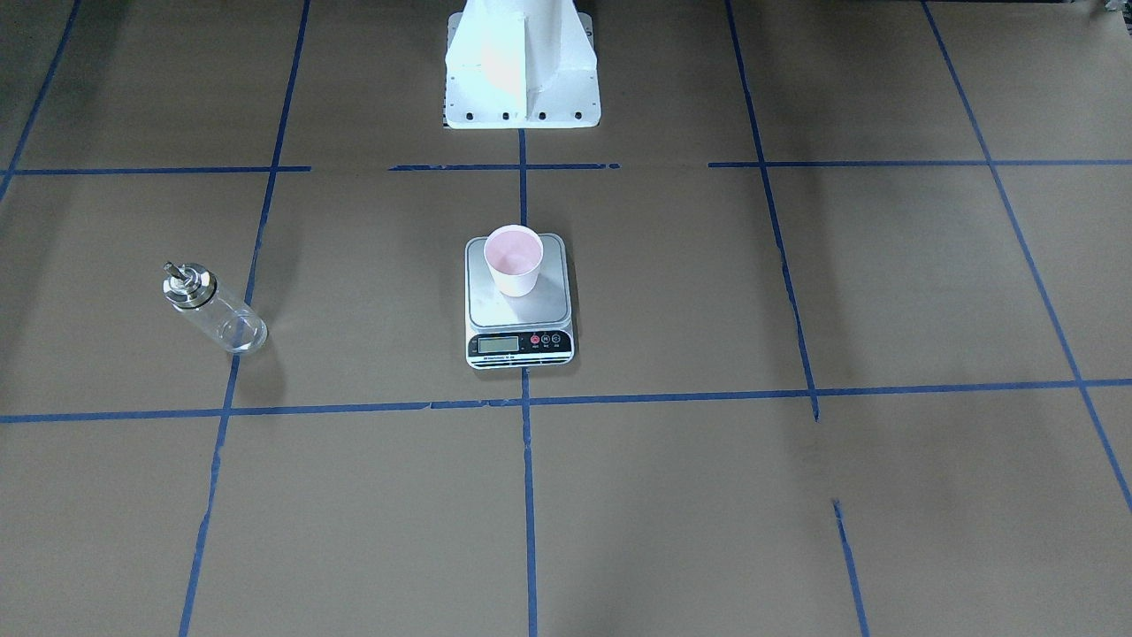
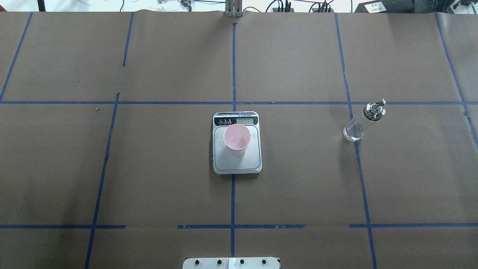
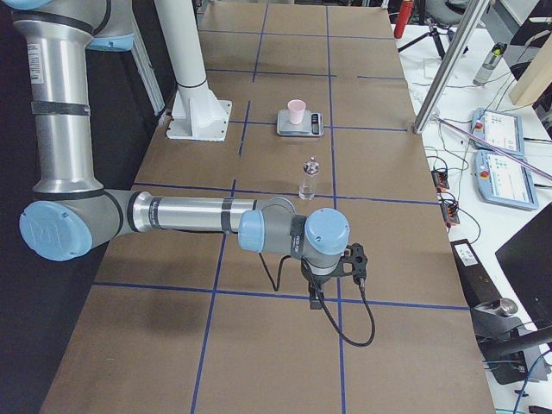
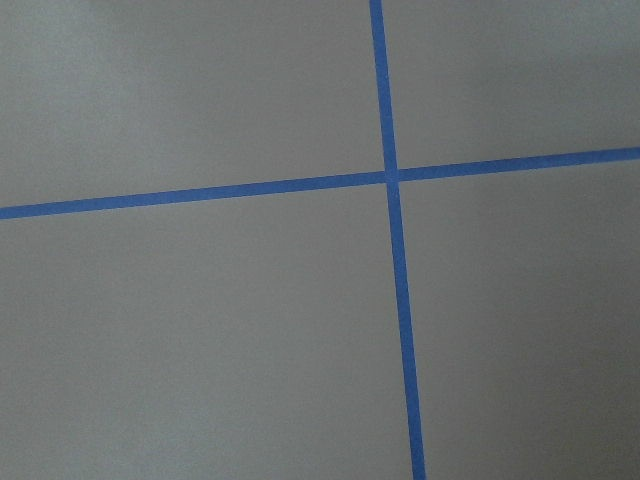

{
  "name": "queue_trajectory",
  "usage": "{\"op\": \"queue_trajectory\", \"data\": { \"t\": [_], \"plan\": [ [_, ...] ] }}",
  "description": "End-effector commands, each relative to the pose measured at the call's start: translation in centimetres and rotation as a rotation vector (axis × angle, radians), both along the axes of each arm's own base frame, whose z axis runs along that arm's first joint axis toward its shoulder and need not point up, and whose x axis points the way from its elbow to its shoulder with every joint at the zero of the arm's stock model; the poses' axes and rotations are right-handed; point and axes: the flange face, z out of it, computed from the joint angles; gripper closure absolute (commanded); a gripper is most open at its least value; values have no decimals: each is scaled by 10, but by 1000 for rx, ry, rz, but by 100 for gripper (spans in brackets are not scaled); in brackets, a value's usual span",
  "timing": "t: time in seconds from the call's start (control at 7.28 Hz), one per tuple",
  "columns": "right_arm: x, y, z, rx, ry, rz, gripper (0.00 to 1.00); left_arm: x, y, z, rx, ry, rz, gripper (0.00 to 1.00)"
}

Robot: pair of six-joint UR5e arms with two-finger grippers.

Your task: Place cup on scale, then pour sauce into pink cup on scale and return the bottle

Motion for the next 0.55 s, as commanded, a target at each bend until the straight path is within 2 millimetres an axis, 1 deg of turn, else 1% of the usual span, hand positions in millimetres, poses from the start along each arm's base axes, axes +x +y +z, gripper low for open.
{"op": "queue_trajectory", "data": {
  "t": [0.0, 0.41],
  "plan": [
    [0, 0, 0, 0, 0, 0, 0, 0, 0, -1, 1, 0, 0, 0],
    [0, 0, 2, -5, -2, 0, 0, 0, 0, 0, -1, 0, 0, 0]
  ]
}}
